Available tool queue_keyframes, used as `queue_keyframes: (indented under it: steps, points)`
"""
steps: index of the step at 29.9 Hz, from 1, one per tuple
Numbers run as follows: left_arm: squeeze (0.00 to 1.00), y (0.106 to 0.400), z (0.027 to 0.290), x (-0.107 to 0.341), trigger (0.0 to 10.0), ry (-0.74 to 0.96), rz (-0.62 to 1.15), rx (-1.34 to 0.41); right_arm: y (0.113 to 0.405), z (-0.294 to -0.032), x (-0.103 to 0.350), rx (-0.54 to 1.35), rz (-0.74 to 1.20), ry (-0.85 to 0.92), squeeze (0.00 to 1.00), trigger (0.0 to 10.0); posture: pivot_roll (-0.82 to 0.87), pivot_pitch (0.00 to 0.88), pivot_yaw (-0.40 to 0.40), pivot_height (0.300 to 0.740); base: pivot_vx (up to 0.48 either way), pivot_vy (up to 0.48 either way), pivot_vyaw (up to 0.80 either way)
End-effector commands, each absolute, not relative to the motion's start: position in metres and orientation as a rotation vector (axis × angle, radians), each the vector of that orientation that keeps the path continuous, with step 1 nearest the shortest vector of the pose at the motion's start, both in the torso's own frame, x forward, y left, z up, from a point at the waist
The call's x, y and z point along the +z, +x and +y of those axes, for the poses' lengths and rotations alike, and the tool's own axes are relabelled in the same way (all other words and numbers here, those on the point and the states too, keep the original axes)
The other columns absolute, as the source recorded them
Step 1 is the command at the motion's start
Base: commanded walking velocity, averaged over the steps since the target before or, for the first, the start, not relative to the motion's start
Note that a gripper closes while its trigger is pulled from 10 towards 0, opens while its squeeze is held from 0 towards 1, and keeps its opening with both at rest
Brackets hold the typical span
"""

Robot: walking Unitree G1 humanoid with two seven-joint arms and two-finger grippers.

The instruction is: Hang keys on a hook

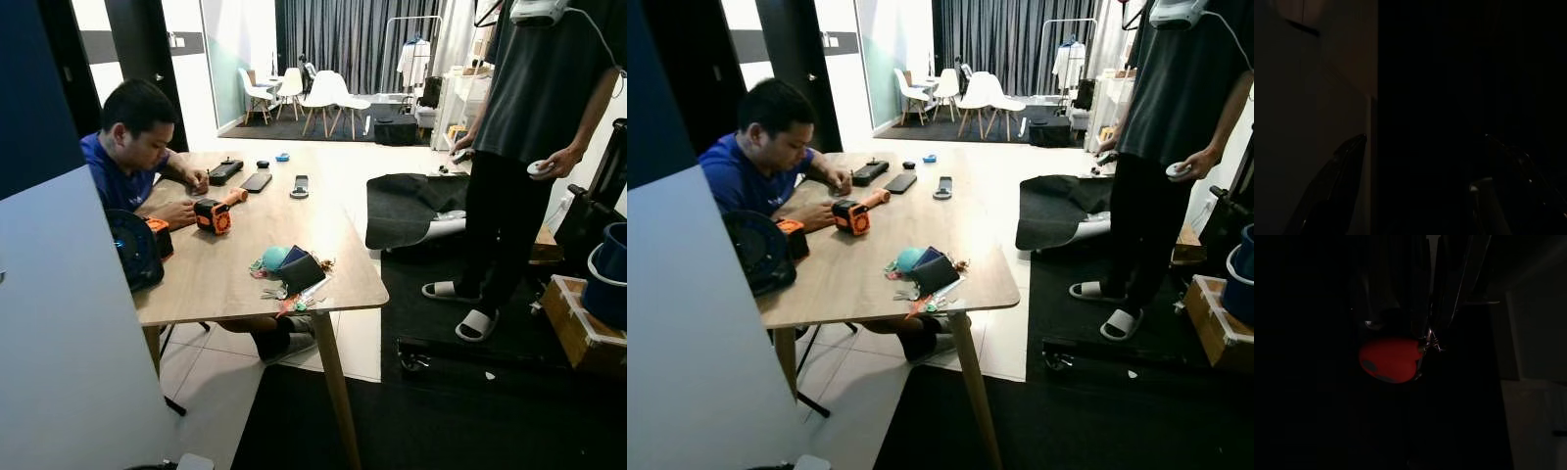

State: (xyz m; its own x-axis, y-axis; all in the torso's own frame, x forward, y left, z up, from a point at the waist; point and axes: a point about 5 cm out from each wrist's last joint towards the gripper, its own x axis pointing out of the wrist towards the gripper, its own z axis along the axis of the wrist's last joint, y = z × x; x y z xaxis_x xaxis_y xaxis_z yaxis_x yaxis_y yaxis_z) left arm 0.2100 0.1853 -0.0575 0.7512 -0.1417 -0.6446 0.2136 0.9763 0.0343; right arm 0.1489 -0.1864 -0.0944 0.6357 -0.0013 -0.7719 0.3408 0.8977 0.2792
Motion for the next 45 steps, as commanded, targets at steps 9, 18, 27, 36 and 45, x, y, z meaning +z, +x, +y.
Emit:
queue_keyframes:
  steps: [9, 18, 27, 36, 45]
  points:
    - [0.00, 0.2068, 0.1828, -0.0591, 10.0, 0.098, 0.696, -0.199, 0.1515, -0.1866, -0.0932, -0.188, 0.861, 0.409, 0.00, 10.0, 0.07, 0.024, 0.020, 0.740, 0.000, -0.119, 0.00]
    - [0.00, 0.2073, 0.1821, -0.0589, 10.0, 0.096, 0.699, -0.197, 0.1518, -0.1865, -0.0932, -0.185, 0.861, 0.406, 0.00, 10.0, 0.07, 0.025, 0.018, 0.740, 0.000, -0.480, 0.00]
    - [0.00, 0.2085, 0.1824, -0.0582, 10.0, 0.095, 0.700, -0.204, 0.1518, -0.1866, -0.0932, -0.191, 0.862, 0.407, 0.00, 10.0, 0.07, 0.024, 0.021, 0.740, 0.000, -0.282, 0.00]
    - [0.00, 0.2110, 0.1805, -0.0573, 10.0, 0.099, 0.704, -0.228, 0.1496, -0.1890, -0.0938, -0.203, 0.864, 0.410, 0.00, 10.0, 0.07, 0.025, 0.025, 0.740, 0.000, 0.000, 0.00]
    - [0.00, 0.2108, 0.1800, -0.0585, 10.0, 0.135, 0.725, -0.254, 0.1487, -0.1905, -0.0939, -0.210, 0.863, 0.410, 0.00, 10.0, 0.07, 0.024, 0.030, 0.740, 0.000, -0.033, 0.00]
